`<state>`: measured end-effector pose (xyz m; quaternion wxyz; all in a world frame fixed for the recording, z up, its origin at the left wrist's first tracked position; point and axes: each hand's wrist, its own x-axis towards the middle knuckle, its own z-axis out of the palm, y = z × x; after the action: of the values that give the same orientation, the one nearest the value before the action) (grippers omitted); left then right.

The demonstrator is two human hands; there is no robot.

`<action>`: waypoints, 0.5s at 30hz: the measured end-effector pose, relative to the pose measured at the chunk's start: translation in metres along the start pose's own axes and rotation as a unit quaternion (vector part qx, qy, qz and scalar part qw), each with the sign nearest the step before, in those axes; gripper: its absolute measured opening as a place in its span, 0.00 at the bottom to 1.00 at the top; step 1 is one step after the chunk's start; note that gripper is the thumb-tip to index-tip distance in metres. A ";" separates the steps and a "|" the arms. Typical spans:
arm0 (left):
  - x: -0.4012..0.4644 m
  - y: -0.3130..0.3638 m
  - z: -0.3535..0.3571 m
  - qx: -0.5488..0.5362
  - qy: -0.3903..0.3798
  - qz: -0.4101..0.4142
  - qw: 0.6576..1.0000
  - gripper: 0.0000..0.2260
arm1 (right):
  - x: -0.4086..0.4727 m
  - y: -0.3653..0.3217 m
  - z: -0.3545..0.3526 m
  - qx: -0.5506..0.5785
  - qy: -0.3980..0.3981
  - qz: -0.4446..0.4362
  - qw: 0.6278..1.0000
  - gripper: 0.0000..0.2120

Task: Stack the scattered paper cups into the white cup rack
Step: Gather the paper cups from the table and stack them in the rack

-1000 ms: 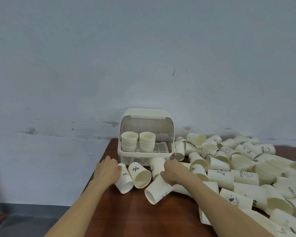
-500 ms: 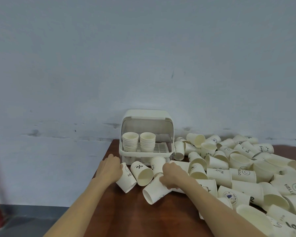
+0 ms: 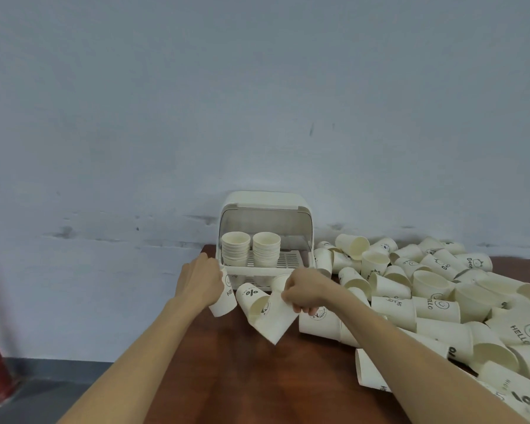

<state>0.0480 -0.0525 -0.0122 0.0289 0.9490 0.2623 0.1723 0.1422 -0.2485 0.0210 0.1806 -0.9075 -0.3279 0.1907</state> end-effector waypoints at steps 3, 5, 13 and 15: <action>0.009 0.003 -0.013 -0.014 0.025 0.007 1.000 0.08 | 0.007 -0.006 -0.016 -0.007 0.044 -0.021 0.999 0.10; 0.014 0.007 -0.022 -0.020 0.043 0.018 0.999 0.08 | 0.010 -0.011 -0.028 -0.021 0.069 -0.032 0.997 0.09; 0.036 0.020 -0.042 -0.055 0.147 0.046 0.986 0.09 | 0.037 -0.025 -0.051 -0.065 0.203 -0.065 0.975 0.09; 0.042 0.022 -0.047 -0.059 0.180 0.047 0.981 0.10 | 0.045 -0.028 -0.052 -0.057 0.253 -0.073 0.963 0.09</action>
<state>0.0765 -0.0519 0.0486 0.0289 0.9106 0.2078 0.3562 0.1840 -0.2087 0.0685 0.2194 -0.9086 -0.3467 -0.0779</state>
